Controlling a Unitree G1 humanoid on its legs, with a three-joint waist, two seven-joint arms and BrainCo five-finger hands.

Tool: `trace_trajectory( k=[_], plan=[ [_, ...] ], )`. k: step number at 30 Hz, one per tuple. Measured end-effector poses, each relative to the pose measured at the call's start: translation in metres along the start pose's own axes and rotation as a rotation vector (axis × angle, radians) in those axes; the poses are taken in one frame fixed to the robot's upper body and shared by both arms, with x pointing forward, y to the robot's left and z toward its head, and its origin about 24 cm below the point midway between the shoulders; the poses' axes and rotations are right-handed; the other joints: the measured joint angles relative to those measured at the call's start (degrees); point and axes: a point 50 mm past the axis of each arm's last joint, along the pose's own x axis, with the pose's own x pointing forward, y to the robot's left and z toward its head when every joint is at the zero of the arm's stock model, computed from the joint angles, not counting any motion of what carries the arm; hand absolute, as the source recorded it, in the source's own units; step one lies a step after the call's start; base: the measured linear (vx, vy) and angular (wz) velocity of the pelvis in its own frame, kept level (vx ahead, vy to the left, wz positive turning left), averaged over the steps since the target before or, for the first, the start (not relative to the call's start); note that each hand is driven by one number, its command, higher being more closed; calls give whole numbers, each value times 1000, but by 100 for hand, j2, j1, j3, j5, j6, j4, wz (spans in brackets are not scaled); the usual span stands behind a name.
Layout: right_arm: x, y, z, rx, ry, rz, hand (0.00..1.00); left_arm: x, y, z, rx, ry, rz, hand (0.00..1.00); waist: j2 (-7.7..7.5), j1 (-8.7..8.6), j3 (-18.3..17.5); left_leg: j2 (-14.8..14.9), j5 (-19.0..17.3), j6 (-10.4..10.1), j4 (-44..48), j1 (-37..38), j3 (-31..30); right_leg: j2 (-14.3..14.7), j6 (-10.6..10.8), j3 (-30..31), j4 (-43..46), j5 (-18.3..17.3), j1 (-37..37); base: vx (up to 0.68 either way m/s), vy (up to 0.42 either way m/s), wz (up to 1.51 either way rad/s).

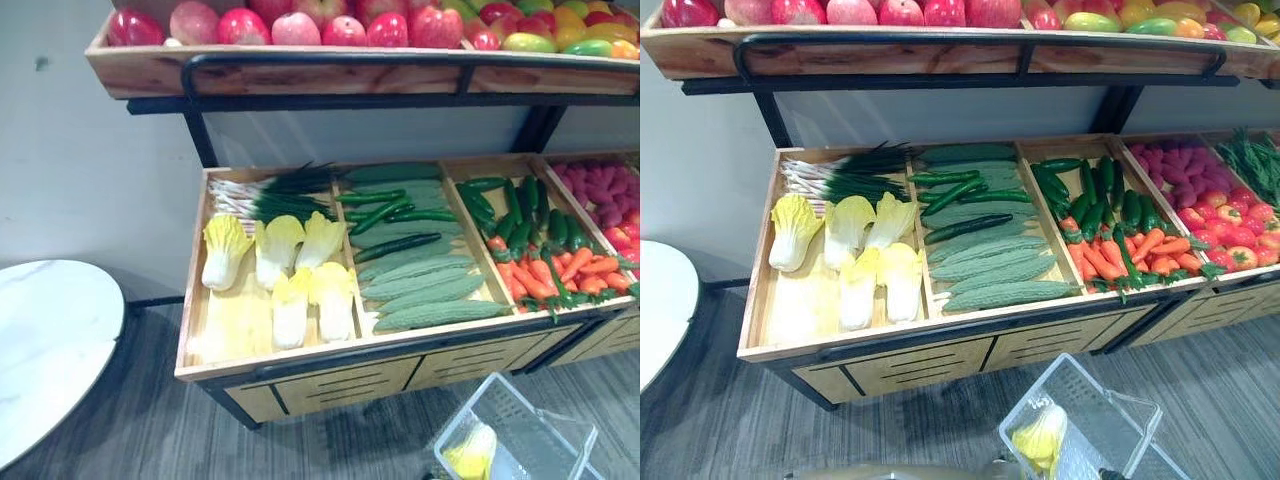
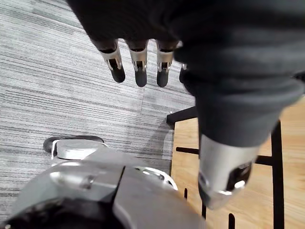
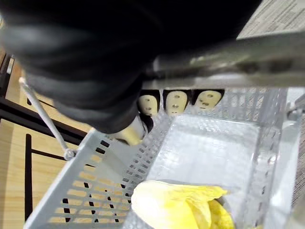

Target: Pick vegetable in the basket

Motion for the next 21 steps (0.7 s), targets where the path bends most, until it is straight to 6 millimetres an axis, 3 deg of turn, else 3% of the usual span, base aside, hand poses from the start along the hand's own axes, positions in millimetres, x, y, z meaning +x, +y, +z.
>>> trace_trajectory(
  k=[3,4,5,7,9,11,13,16,18,19,21],
  plan=[
    [-4,16,5,40,-37,36,100,1,-2,5,3,-14,7,0,104,33,98,219,-38,126,30,8,513,272,-116,197,-464,1034,-200,-125,153,-90],
    [-5,24,9,40,-57,59,100,1,-6,5,1,-18,-5,0,195,79,109,318,65,281,-110,29,892,290,-297,-21,-372,1103,-299,-142,152,-95],
    [-5,25,16,41,-83,57,100,1,-9,10,5,-37,-14,0,157,45,156,253,164,337,-286,86,1110,53,-667,-597,788,279,-548,-120,146,-94],
    [-3,20,21,17,-103,46,100,1,-10,11,28,-49,-26,0,136,58,209,197,353,386,-673,418,1609,-223,-886,-1317,2015,-491,-410,-70,136,-97],
    [-4,27,23,-20,-117,71,100,1,-11,12,70,-57,-41,0,103,59,227,127,513,387,-969,614,2078,-407,-807,-1659,2496,-775,-95,-16,52,-115],
    [-5,38,26,-35,-111,104,100,2,-10,17,93,-72,-45,0,32,63,273,122,556,385,-939,615,2528,-580,-749,-1947,2334,-948,78,1,-101,-135],
    [-5,48,33,-48,-123,136,100,4,-12,22,101,-82,-51,0,27,94,328,164,657,334,-915,657,2964,-448,-741,-2311,1815,-1041,49,-15,-176,-150],
    [-6,56,39,-62,-138,155,100,5,-22,30,107,-102,-76,0,182,149,448,277,834,282,-892,681,3533,-84,-643,-2387,880,-1121,39,-5,-242,-139],
    [-6,57,41,-83,-146,162,100,7,-26,36,115,-109,-84,0,257,96,535,438,837,273,-641,719,3764,108,-601,-2305,585,-1177,67,12,-274,-89],
    [-6,57,39,-89,-143,156,100,8,-26,38,122,-107,-79,0,261,-53,547,641,914,148,-400,749,3786,309,-656,-2183,362,-1117,174,16,-227,-55],
    [-6,53,34,-99,-133,143,100,8,-26,39,124,-110,-72,0,334,-159,542,884,977,59,-112,889,3840,510,-706,-2037,181,-1086,365,-2,-167,-59]
  ],
)
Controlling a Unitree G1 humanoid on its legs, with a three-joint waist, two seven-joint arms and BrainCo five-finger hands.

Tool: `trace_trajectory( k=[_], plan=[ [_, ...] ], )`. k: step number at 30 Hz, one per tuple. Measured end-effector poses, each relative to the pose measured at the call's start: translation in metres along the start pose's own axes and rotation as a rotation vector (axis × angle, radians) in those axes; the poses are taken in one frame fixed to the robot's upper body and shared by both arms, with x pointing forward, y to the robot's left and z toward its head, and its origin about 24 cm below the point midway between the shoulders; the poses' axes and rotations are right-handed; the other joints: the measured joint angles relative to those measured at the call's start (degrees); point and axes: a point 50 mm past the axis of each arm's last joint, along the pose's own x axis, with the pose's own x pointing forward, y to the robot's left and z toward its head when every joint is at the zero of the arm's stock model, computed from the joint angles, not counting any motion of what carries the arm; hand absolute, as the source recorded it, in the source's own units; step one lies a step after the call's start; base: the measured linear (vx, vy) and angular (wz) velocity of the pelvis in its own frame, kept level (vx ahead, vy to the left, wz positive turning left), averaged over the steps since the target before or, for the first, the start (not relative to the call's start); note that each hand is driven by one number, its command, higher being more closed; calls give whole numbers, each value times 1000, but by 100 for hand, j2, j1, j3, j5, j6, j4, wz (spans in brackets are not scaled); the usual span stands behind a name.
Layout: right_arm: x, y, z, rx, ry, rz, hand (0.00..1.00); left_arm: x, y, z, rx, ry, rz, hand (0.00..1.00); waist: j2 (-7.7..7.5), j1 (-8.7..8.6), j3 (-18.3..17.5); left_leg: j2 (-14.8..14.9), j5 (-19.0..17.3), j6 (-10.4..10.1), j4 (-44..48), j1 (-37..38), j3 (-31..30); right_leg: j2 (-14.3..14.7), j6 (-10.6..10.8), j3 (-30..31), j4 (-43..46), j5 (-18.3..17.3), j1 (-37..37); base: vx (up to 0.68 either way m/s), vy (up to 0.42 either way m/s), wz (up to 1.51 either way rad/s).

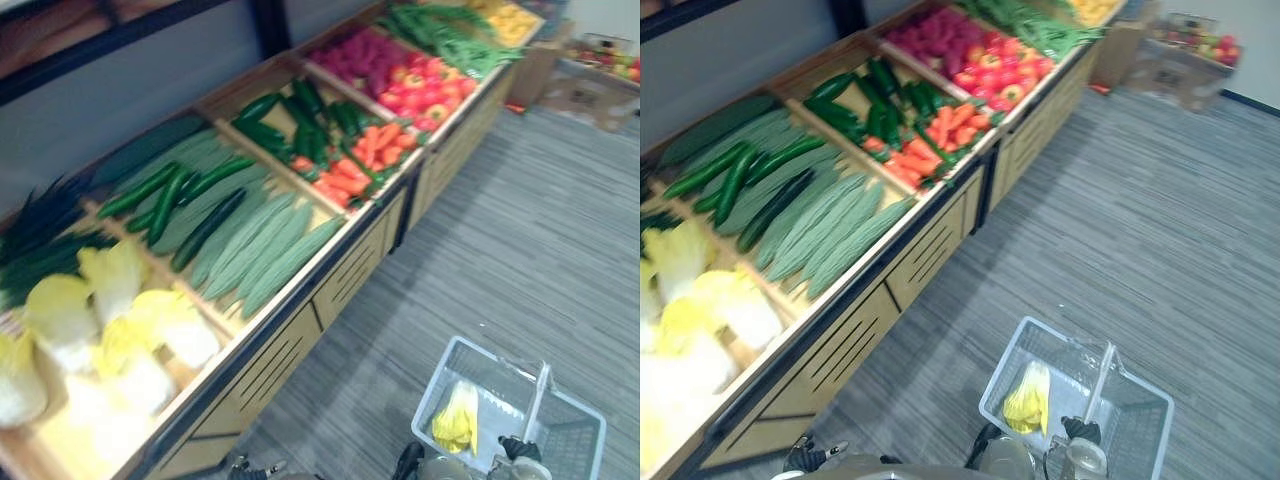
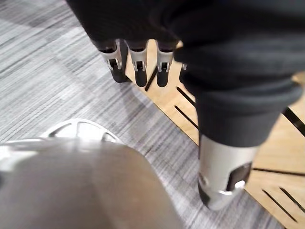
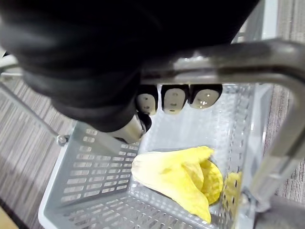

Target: Pick vegetable in the basket

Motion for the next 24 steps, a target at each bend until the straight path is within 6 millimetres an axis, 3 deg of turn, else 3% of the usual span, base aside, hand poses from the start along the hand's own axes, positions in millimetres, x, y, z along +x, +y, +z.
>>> trace_trajectory(
  k=[3,4,5,6,8,11,14,15,17,18,20,24],
  plan=[
    [-3,-2,-11,-41,18,6,100,0,1,0,-24,6,13,0,18,-4,11,519,244,-13,933,123,6,359,-66,583,-187,7,104,-22,-168,-110],
    [-3,-1,-10,-64,11,17,100,0,3,-1,-47,12,26,0,19,17,26,662,554,68,1397,61,-317,459,-166,940,-298,63,169,66,-90,-149],
    [-2,0,-6,-83,-5,23,100,0,5,-4,-78,21,42,0,-77,42,80,656,623,60,1756,-226,-1001,460,-232,1305,-352,112,173,81,-61,-153],
    [-2,1,-4,-87,-10,27,100,0,5,-4,-84,22,51,0,-76,33,89,481,453,26,1761,-339,-1432,451,-247,1499,-352,131,156,80,3,-151],
    [1,-5,0,-112,-20,20,100,-2,0,-5,-123,27,68,0,-71,72,103,-253,-46,-150,1334,-660,-2948,418,-209,2193,-488,275,147,90,75,-157],
    [2,-5,0,-114,-9,18,100,-3,1,-5,-138,20,74,0,-57,65,117,-956,-323,-244,225,-877,-4249,418,-182,2868,-687,300,133,39,125,-118],
    [2,-5,1,-111,-13,17,100,-3,1,-5,-147,19,75,0,-23,107,144,-1331,-303,-230,-805,-998,-5227,420,-103,3316,-724,323,49,2,230,-100],
    [3,-9,8,-108,-42,5,100,-4,-5,-5,-162,19,65,0,110,207,201,-1332,-218,-200,-1295,-1009,-5597,495,90,3486,-671,304,-35,8,311,-103],
    [0,-2,3,-108,-45,25,100,-3,-3,-3,-171,8,71,0,59,299,163,-1536,-373,-93,-1251,-1020,-5518,338,212,3562,-721,366,-33,76,290,-69],
    [-3,2,0,-107,-56,39,100,-2,1,2,-168,-16,80,0,-135,333,181,-1681,-473,24,-1254,-1000,-5310,110,313,3557,-706,429,-54,156,288,-19],
    [-4,3,-1,-105,-59,39,100,-2,2,2,-162,-20,82,0,-182,339,169,-1776,-462,61,-1261,-925,-5102,-12,336,3576,-705,417,-26,131,242,-13],
    [-8,16,2,-99,-84,79,100,-1,3,4,-98,-32,53,0,-295,357,91,-1916,-410,227,-1343,-665,-4777,-198,636,3629,-622,303,61,179,151,-25]
  ],
)
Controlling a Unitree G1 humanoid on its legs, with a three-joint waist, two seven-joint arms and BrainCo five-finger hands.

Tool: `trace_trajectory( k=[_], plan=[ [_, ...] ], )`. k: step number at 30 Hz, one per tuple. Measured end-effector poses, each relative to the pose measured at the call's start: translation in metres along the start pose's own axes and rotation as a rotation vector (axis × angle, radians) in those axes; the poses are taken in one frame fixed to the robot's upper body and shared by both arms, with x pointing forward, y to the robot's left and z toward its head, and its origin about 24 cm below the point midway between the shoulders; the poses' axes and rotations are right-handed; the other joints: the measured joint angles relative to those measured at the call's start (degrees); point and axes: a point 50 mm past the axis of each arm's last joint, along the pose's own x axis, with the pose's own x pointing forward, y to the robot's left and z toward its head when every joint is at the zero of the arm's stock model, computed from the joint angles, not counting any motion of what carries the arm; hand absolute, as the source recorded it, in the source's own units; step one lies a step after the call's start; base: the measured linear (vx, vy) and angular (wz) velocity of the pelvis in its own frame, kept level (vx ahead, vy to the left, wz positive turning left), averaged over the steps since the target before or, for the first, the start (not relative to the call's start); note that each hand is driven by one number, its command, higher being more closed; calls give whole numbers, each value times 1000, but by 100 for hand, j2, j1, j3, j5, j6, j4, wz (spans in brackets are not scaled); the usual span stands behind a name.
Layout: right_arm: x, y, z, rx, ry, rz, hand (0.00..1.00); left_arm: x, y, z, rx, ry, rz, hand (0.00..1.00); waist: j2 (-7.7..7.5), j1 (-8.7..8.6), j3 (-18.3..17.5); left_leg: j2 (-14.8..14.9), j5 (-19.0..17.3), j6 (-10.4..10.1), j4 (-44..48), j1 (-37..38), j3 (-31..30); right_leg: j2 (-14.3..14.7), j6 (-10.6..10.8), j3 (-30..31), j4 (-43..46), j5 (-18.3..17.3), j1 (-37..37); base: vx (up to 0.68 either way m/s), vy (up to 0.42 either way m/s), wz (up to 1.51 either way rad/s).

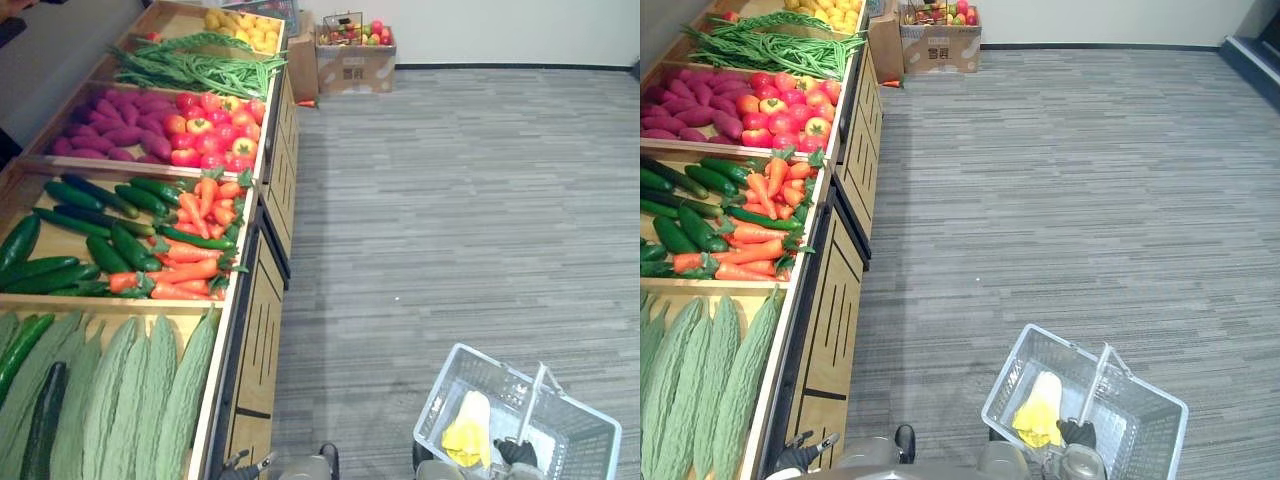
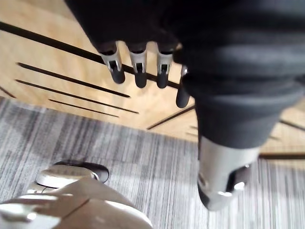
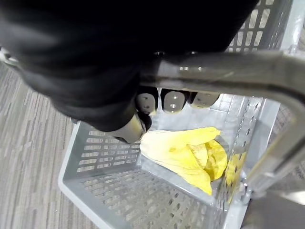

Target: Pick vegetable in the basket

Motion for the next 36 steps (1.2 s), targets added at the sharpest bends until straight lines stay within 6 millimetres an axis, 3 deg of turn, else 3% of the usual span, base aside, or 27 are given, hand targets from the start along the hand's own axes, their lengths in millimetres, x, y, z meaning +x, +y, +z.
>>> trace_trajectory(
  k=[1,4,7,9,11,13,16,18,19,20,21,22,23,24,25,26,28,30,32,35,36],
  plan=[
    [-1,5,1,11,-7,11,100,0,0,1,7,-3,0,0,-15,44,4,16,-45,35,27,109,118,4,104,9,257,-92,-60,186,33,-40],
    [-2,8,8,33,-42,13,100,1,-2,3,48,-12,-11,0,-17,68,3,115,-91,31,218,317,414,109,31,-23,1781,-278,-688,165,30,-43],
    [-2,9,15,46,-75,8,100,3,3,8,133,-37,-16,0,-184,36,37,137,-345,113,443,660,570,-51,-82,-400,3580,-86,-1363,148,27,-26],
    [-1,5,18,41,-87,0,100,3,3,8,139,-37,-13,0,-96,17,68,286,-422,138,448,919,612,-170,-94,-754,4086,313,-1480,201,17,-13],
    [-1,7,19,42,-94,6,100,4,3,13,144,-58,-5,0,-145,16,53,372,-426,143,322,1111,637,-312,-211,-1046,4358,45,-1602,164,-25,-4],
    [-1,11,20,43,-97,17,100,5,2,16,150,-61,-8,0,-119,-3,54,529,-446,107,271,1198,561,-287,-186,-1096,4148,-256,-1763,155,-90,5],
    [-1,10,21,57,-96,11,100,8,-5,28,145,-86,-20,0,-45,-13,80,789,-506,0,249,1196,376,-264,-94,-881,2684,-182,-1820,221,-257,27],
    [-1,11,19,74,-84,3,100,9,-8,34,124,-100,-14,0,-92,-10,60,926,-695,-329,255,1235,209,-380,1,-659,1660,-86,-1809,304,-392,34],
    [-2,11,17,76,-79,2,100,9,-7,35,117,-100,-10,0,-126,-11,54,938,-733,-394,241,1288,170,-448,0,-658,1598,-86,-1796,337,-455,42],
    [-2,8,14,82,-69,-6,100,9,-9,34,110,-96,-10,0,-113,-31,23,1060,-884,-577,159,1403,61,-492,109,-706,1744,9,-1774,276,-389,33],
    [-2,6,14,83,-69,-12,100,8,-12,33,104,-94,-17,0,-73,-36,8,1178,-949,-615,100,1488,11,-436,269,-784,2027,87,-1825,451,-539,35],
    [0,0,16,94,-70,-37,100,6,-17,28,79,-76,-22,0,135,-7,-46,1377,-842,-601,186,1549,-116,-279,154,-959,2575,-444,-1959,416,-460,23],
    [1,-2,15,100,-59,-42,100,4,-21,25,41,-70,-19,0,200,-14,-83,1522,-564,-554,564,1384,-300,-217,11,-1078,2927,-704,-1988,430,-468,21],
    [2,-5,15,98,-56,-48,100,3,-21,24,34,-64,-16,0,234,-20,-112,1585,-412,-524,796,1247,-443,-175,-77,-1151,3006,-836,-1960,429,-534,32],
    [2,-6,13,96,-47,-52,100,3,-23,22,25,-56,-14,0,269,-61,-128,1732,-40,-473,1475,835,-768,-74,-200,-1354,3020,-1032,-1794,433,-507,44],
    [2,-6,9,91,-26,-49,100,3,-25,25,16,-65,-16,0,307,-83,-137,1804,641,-375,2365,369,-1036,-2,-347,-1532,2923,-1156,-1523,431,-488,48],
    [1,-5,4,84,0,-45,100,2,-26,29,10,-82,-20,0,288,-33,-120,1894,944,-445,3692,-281,-1138,142,-449,-1713,2536,-1206,-952,367,-393,30],
    [0,-4,1,70,6,-41,100,3,-27,35,11,-111,-27,0,214,-1,-94,1834,758,-440,4548,-867,-843,186,-502,-1936,2108,-1215,-299,346,-312,28],
    [0,-4,0,54,12,-38,100,3,-28,41,-4,-135,-32,0,155,6,-90,1731,578,-421,4579,-1333,-545,183,-508,-2101,1713,-1219,127,266,-145,37],
    [0,-8,-4,47,35,-46,100,3,-29,47,-49,-160,-34,0,136,78,-87,1514,387,-430,3708,-1896,-75,144,-481,-2316,1275,-1205,502,254,-5,31],
    [-2,-8,-8,58,53,-53,100,3,-29,48,-60,-160,-31,0,117,144,-75,1395,421,-392,2694,-1898,386,72,-465,-2463,1118,-1207,715,280,89,30]
  ],
)
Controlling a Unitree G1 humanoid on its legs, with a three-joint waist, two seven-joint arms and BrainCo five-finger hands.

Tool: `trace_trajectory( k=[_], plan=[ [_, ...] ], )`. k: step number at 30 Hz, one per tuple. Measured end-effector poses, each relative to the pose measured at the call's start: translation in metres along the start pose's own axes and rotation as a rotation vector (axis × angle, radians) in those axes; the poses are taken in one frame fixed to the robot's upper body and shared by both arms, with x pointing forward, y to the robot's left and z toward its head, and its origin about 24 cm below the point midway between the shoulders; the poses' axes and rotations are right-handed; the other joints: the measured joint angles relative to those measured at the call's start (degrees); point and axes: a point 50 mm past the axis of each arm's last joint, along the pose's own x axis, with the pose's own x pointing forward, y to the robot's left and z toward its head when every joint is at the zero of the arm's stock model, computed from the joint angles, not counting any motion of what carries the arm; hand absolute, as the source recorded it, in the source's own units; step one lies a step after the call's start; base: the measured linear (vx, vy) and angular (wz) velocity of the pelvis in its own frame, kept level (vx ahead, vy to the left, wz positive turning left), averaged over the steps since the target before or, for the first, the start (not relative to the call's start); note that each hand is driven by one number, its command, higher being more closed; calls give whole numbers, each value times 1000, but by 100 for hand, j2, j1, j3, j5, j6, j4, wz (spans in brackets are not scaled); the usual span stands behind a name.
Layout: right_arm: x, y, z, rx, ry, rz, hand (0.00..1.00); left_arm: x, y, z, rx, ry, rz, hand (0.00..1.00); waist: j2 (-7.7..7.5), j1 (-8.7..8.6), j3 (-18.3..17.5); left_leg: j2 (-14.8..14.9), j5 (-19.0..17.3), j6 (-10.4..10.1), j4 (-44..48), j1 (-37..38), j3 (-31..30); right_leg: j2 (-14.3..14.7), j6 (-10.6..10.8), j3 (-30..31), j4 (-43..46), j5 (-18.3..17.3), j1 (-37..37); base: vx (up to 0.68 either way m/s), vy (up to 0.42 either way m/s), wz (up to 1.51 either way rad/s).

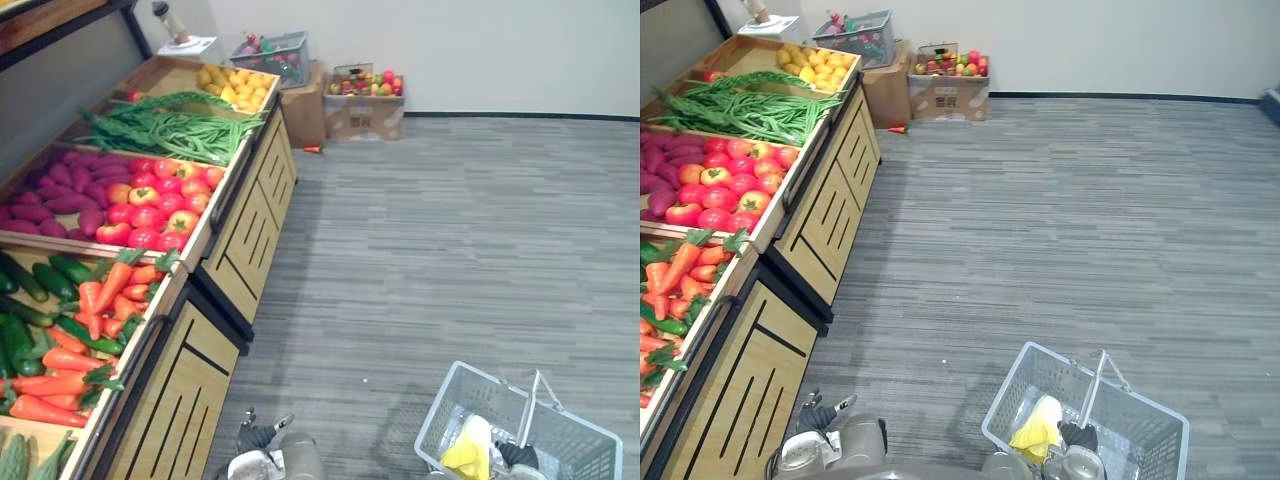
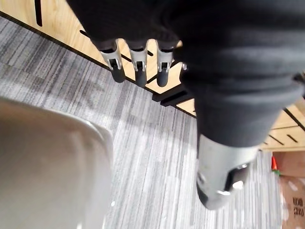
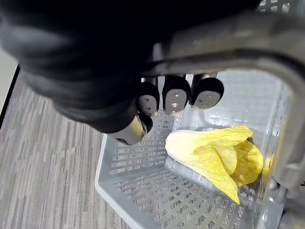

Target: Pick vegetable in the basket

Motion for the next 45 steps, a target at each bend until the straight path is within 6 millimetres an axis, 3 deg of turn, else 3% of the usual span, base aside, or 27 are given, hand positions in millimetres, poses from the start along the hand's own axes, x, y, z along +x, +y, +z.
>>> trace_trajectory(
  k=[1,2,3,4,5,6,8,12,15,16,17,18,19,21,24,25,27,29,31,32,33,34,37,40,41,43,45],
  plan=[
    [0,0,-1,3,3,-3,100,0,-1,0,-1,0,-1,0,-4,4,1,-63,70,37,-409,20,195,-24,33,-77,-54,-3,90,308,139,42],
    [-1,-3,-4,10,11,-12,100,-1,-2,-1,-2,5,-4,0,2,3,4,-250,455,97,-1286,99,556,-68,182,-189,-146,-42,289,403,234,41],
    [-2,-2,-7,14,25,-12,100,-1,-2,-2,-11,9,-5,0,-33,67,-2,-460,920,514,-1800,164,682,-128,360,-217,-229,-122,439,342,206,46],
    [-3,2,-10,18,37,-4,100,1,-2,1,-7,4,-3,0,-108,79,-36,-605,903,454,-1894,221,753,-212,386,-215,-279,-113,499,448,212,44],
    [-5,9,-12,19,37,15,100,2,3,3,3,-4,7,0,-265,86,-91,-806,903,576,-2052,260,743,-312,389,-180,-436,73,503,312,116,33],
    [-6,12,-11,20,36,24,100,3,5,4,2,-10,12,0,-306,115,-92,-847,874,620,-2054,240,747,-328,383,-124,-522,203,512,383,159,28],
    [-5,22,-3,14,14,52,100,4,9,5,-12,-11,28,0,-322,181,-98,-895,728,847,-1815,203,838,-343,471,135,-830,750,703,330,216,20],
    [-5,35,7,11,-15,98,100,4,15,0,14,13,39,0,-341,310,-191,-996,702,871,-2005,403,958,-361,641,454,-902,1440,762,221,166,6],
    [-5,31,-6,-3,39,92,100,3,24,-10,76,61,41,0,-429,296,-397,-1377,571,877,-2784,881,734,-644,771,767,713,1518,135,187,155,46],
    [-6,31,-11,-9,56,94,100,3,31,-13,112,68,46,0,-532,297,-363,-1545,512,952,-2936,1123,623,-840,838,994,1727,1917,-267,116,83,49],
    [-7,31,-13,-14,63,95,100,2,35,-17,136,78,47,0,-537,292,-362,-1608,490,979,-3010,1267,533,-891,843,1121,2173,2305,-453,290,157,79],
    [-5,32,-8,-32,39,103,100,-2,39,-26,174,104,40,0,-474,147,-352,-1693,406,1037,-3081,1517,201,-839,898,1385,3191,2849,-829,280,122,84],
    [-4,33,-3,-37,23,107,100,-4,42,-30,191,118,41,0,-478,110,-356,-1729,385,1065,-3079,1569,33,-776,849,1422,3656,2704,-1033,370,118,124],
    [-2,25,-2,-42,19,85,100,-4,42,-31,205,125,37,0,-447,64,-326,-1774,273,1187,-3095,1915,-628,-438,676,1370,4543,1717,-1613,367,48,142],
    [-1,14,-4,9,20,40,100,-3,41,-30,181,125,45,0,-402,16,-330,-1847,188,1193,-3041,2220,-1422,-300,550,1177,4227,1091,-2066,359,-32,165],
    [-2,5,-9,36,36,6,100,-1,36,-25,148,117,49,0,-366,-13,-329,-1865,67,1176,-2897,2283,-1864,-215,485,1293,3630,929,-2226,341,-110,200],
    [-4,-6,-21,67,74,-35,100,0,30,-22,107,113,50,0,-312,-11,-332,-1864,-149,1086,-2672,2327,-2452,2,369,1909,2387,858,-2325,340,-145,190],
    [-5,-12,-28,102,108,-62,100,-2,27,-25,52,126,60,0,-299,16,-346,-1829,-398,843,-2485,2425,-2961,84,392,2694,874,925,-2292,401,-261,171],
    [-7,-12,-34,130,139,-71,100,-2,29,-27,41,132,68,0,-345,53,-352,-1810,-593,550,-2214,2380,-3287,-12,393,2682,335,1163,-2187,385,-334,146],
    [-9,-11,-39,142,162,-75,100,-3,31,-28,32,135,77,0,-402,44,-369,-1800,-701,381,-2116,2389,-3366,-129,402,2463,162,1497,-2046,374,-431,144],
    [-12,-12,-46,154,184,-81,100,-2,34,-29,16,141,92,0,-526,50,-430,-1777,-871,276,-2017,2381,-3438,-301,602,2046,89,1464,-1856,358,-442,132],
    [-9,-14,-41,176,176,-92,100,-4,29,-31,1,151,85,0,-341,128,-439,-1564,-960,209,-1966,2324,-3445,-164,549,1848,108,1250,-1808,297,-451,93],
    [-2,-19,-22,186,122,-106,100,-10,14,-40,-98,193,87,0,133,107,-428,-1030,-764,-17,-2008,2049,-3199,57,241,1067,122,1071,-1739,225,-408,91],
    [-1,-20,-20,224,119,-116,100,-13,14,-46,-143,215,104,0,160,47,-410,-752,-319,-120,-2060,1973,-2059,-30,83,528,76,975,-1422,109,-282,103],
    [-1,-19,-19,229,116,-116,100,-14,16,-48,-158,222,111,0,146,-48,-402,-523,-201,50,-2100,1968,-1102,-90,28,315,43,938,-1282,22,-181,81],
    [0,-18,-16,252,112,-116,100,-15,15,-48,-164,225,113,0,147,-104,-403,-326,37,3,-2280,1994,-22,-148,23,115,-44,913,-1231,-35,-94,70],
    [1,-18,-16,281,116,-122,100,-15,15,-49,-166,228,114,0,157,-170,-409,-336,83,-42,-2597,2004,357,-137,94,22,-227,930,-1235,-115,8,47]
  ],
)
